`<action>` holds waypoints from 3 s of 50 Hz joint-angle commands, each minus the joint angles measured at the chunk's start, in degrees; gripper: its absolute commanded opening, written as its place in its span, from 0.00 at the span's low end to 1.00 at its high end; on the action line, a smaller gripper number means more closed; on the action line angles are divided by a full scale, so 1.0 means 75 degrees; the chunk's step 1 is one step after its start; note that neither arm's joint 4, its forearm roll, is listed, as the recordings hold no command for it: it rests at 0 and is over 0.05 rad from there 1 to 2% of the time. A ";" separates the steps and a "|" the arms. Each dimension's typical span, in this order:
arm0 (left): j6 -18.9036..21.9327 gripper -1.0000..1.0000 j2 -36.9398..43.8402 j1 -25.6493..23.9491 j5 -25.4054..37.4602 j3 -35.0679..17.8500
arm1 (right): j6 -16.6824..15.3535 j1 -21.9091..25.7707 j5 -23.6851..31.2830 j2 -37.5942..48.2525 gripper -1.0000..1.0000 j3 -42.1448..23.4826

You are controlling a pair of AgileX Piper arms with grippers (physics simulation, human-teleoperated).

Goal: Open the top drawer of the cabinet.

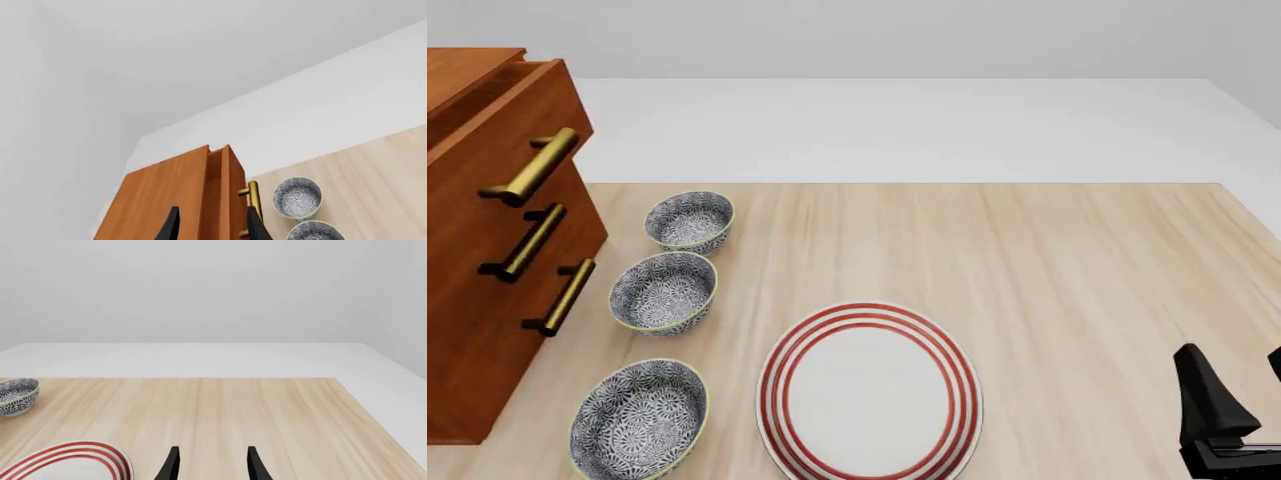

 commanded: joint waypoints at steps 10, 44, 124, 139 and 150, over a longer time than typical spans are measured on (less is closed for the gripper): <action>-0.1761 1.00 0.0464 -0.0005 0.1255 -0.1088 | -0.0002 0.0000 0.0000 -0.0001 1.00 0.0000; -0.2987 1.00 0.0898 0.0155 0.2020 -0.1173 | 0.0001 0.0000 0.0000 -0.0001 1.00 0.0000; -0.3349 1.00 0.2320 0.0753 0.1446 -0.0655 | 0.0000 0.0001 0.0000 -0.0001 1.00 0.0000; -0.3173 1.00 0.2486 0.0952 0.1258 -0.0542 | 0.0000 -0.0001 0.0000 0.0000 1.00 0.0000; -0.3183 1.00 0.2628 0.0932 0.1082 -0.0380 | -0.0001 0.0001 0.0000 -0.0001 1.00 0.0000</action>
